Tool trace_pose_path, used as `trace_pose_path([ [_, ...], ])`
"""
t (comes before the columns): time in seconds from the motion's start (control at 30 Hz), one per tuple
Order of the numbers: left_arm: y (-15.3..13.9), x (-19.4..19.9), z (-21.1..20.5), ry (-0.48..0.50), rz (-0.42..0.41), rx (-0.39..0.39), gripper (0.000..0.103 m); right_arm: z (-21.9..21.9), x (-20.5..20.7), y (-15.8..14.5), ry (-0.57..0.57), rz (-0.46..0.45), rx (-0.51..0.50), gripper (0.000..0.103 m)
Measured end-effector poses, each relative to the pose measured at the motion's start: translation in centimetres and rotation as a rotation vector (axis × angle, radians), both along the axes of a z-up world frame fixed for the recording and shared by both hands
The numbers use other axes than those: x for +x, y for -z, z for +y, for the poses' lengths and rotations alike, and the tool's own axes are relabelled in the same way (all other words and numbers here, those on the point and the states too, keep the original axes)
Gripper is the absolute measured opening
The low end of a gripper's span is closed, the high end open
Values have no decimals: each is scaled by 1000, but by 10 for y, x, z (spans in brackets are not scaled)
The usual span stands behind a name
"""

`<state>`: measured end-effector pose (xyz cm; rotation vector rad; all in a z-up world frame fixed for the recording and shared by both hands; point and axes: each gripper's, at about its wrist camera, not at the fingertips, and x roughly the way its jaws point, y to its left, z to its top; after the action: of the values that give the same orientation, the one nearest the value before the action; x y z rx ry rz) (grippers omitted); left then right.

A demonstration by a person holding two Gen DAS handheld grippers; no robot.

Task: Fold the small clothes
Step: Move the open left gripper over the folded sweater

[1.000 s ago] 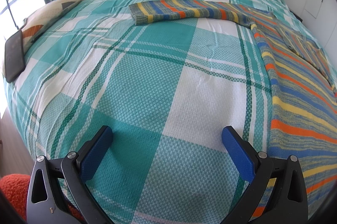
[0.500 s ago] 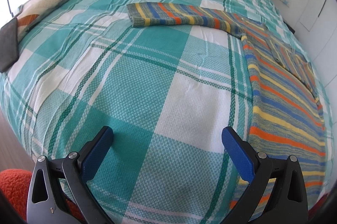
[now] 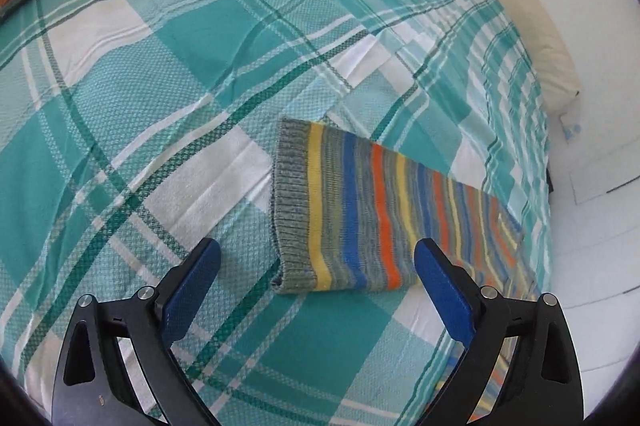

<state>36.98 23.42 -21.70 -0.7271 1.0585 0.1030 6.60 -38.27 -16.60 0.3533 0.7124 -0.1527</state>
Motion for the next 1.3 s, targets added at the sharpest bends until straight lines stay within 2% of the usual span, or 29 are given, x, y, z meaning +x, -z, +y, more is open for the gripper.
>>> trace_pose_path([
  [0.03,4,6,-5,13,7,7,80,0,1,2,1,8,0,78],
  [0.1,9,15,-14,42,25,54,45,0,2,5,2,22,0,78],
  [0.13,10,18,-18,47,46,93,4,0,4,6,1,28,1,78],
  [0.2,-1,23,-21,50,42,111,3,1,6,8,-4,32,7,78],
  [0.27,-38,24,-36,94,-48,133,3,2,8,8,-10,26,16,78],
  [0.4,-134,21,-121,349,-267,214,3,3,10,10,-31,22,38,78],
  [0.5,-180,18,-199,533,-380,218,3,5,13,12,-51,23,56,78],
  [0.6,-182,21,-271,666,-395,149,8,7,15,13,-64,22,69,78],
  [0.63,-173,23,-295,704,-381,136,29,9,15,13,-69,22,69,78],
  [0.67,-162,24,-316,740,-352,127,70,10,15,12,-73,20,65,78],
  [0.7,-149,25,-334,761,-314,130,84,11,14,11,-76,18,60,78],
  [0.8,-124,26,-341,705,-281,116,86,10,10,9,-72,11,57,78],
  [0.87,-114,30,-323,605,-264,114,86,7,6,8,-66,5,67,78],
  [0.93,-96,35,-303,500,-231,168,86,4,4,8,-60,3,77,78],
  [1.03,-54,38,-285,491,-128,374,86,-1,6,10,-52,6,98,78],
  [1.1,-9,38,-268,477,24,545,86,-4,8,12,-47,10,117,78],
  [1.13,8,32,-254,467,73,575,87,-5,8,12,-45,12,124,78],
  [1.2,8,10,-224,433,8,500,90,-6,7,12,-41,10,130,78],
  [1.27,1,-12,-203,401,12,486,92,-7,6,10,-36,6,125,78],
  [1.3,-4,-26,-192,402,-5,453,92,-8,5,10,-32,5,121,78],
])
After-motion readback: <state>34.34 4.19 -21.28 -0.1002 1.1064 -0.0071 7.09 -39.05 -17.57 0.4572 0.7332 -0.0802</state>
